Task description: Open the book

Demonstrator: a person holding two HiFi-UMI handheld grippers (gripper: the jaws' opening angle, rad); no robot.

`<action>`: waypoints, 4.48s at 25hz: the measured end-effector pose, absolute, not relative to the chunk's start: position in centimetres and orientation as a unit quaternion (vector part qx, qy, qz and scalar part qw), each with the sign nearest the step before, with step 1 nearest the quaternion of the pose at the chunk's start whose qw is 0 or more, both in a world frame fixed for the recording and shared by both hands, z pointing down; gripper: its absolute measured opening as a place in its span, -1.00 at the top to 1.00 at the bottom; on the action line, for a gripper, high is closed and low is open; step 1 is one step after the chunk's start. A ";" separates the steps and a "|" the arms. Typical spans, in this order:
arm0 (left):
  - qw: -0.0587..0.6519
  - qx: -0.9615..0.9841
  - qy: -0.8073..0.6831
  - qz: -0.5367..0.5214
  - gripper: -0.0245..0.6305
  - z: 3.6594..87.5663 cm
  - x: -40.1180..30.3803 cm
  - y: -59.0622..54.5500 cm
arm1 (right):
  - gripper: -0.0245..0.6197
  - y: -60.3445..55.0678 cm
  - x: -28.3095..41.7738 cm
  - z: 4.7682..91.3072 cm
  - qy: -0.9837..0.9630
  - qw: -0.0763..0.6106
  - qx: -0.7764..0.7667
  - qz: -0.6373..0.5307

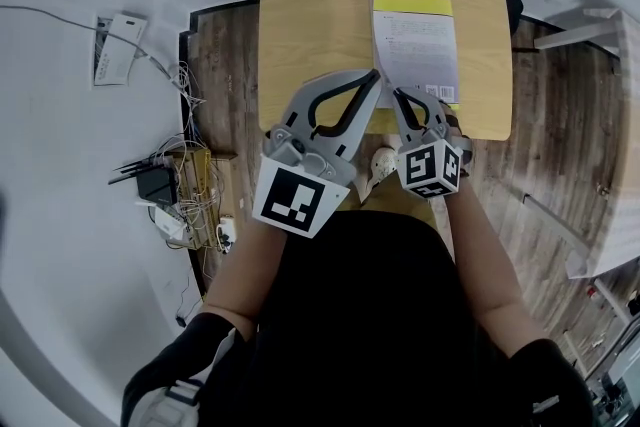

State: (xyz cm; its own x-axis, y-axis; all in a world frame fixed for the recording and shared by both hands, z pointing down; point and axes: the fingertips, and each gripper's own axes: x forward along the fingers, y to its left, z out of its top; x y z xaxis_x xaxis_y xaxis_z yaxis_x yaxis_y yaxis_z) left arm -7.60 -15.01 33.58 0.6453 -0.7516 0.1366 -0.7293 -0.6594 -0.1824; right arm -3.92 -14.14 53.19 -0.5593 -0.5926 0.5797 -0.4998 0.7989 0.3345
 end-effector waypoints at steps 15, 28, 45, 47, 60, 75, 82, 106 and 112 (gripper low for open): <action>0.078 -0.907 0.401 -0.102 0.91 32.3 -4.4 -15.3 | 0.81 -16.6 0.9 48.3 -0.869 0.309 0.379 -0.080; 0.086 -0.909 0.395 -0.103 0.91 31.8 -1.6 -15.3 | 0.81 -17.7 6.4 46.0 -0.849 0.288 0.436 -0.080; 0.087 -0.914 0.383 -0.103 0.91 31.8 1.2 -15.8 | 0.81 -18.7 14.2 46.0 -0.812 0.296 0.499 -0.063; 0.090 -0.915 0.380 -0.104 0.91 31.8 1.5 -16.0 | 0.81 -18.8 14.9 46.2 -0.808 0.299 0.505 -0.059; 0.087 -0.919 0.369 -0.105 0.91 31.9 2.1 -16.1 | 0.81 -18.7 18.2 48.2 -0.781 0.321 0.535 -0.029; 0.083 -0.916 0.375 -0.114 0.91 32.5 2.0 -16.5 | 0.81 -17.9 23.4 53.9 -0.742 0.355 0.566 0.053; 0.080 -0.915 0.376 -0.119 0.91 32.9 2.0 -16.5 | 0.81 -17.4 24.3 56.7 -0.735 0.378 0.557 0.080; 0.079 -0.913 0.383 -0.120 0.91 32.7 1.8 -16.3 | 0.80 -16.5 25.5 61.9 -0.724 0.366 0.564 0.153; 0.081 -0.912 0.384 -0.119 0.91 32.8 1.7 -16.3 | 0.80 -16.5 25.6 62.0 -0.725 0.350 0.573 0.156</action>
